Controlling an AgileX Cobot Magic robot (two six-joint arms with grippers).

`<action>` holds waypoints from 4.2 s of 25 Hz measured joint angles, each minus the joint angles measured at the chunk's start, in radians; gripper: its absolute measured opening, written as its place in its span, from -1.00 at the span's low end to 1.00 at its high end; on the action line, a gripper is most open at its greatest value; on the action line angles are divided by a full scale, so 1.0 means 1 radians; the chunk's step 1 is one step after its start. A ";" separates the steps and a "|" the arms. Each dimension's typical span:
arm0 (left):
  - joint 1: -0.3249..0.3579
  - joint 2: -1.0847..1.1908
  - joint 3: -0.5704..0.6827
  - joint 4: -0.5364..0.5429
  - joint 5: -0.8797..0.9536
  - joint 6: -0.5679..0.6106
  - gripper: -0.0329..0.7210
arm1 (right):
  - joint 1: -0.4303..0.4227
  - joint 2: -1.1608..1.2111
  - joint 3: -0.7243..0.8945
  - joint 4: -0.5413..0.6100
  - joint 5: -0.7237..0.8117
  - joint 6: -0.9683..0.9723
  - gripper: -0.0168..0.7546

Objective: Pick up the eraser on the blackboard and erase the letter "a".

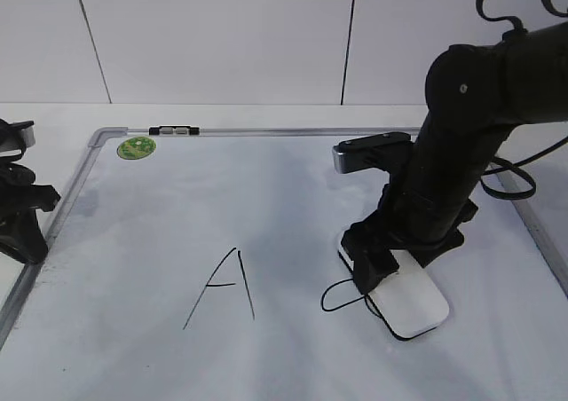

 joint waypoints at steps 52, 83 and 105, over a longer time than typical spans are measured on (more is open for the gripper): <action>-0.002 0.000 0.000 -0.009 -0.003 0.000 -0.74 | 0.216 0.004 -0.009 -0.121 0.076 0.049 0.50; -0.002 0.000 0.000 -0.011 -0.005 0.000 -0.73 | 0.006 -0.010 -0.055 -0.173 0.125 0.119 0.50; -0.002 0.000 0.000 -0.011 -0.005 0.000 -0.72 | -0.264 -0.191 -0.035 -0.130 0.224 0.136 0.50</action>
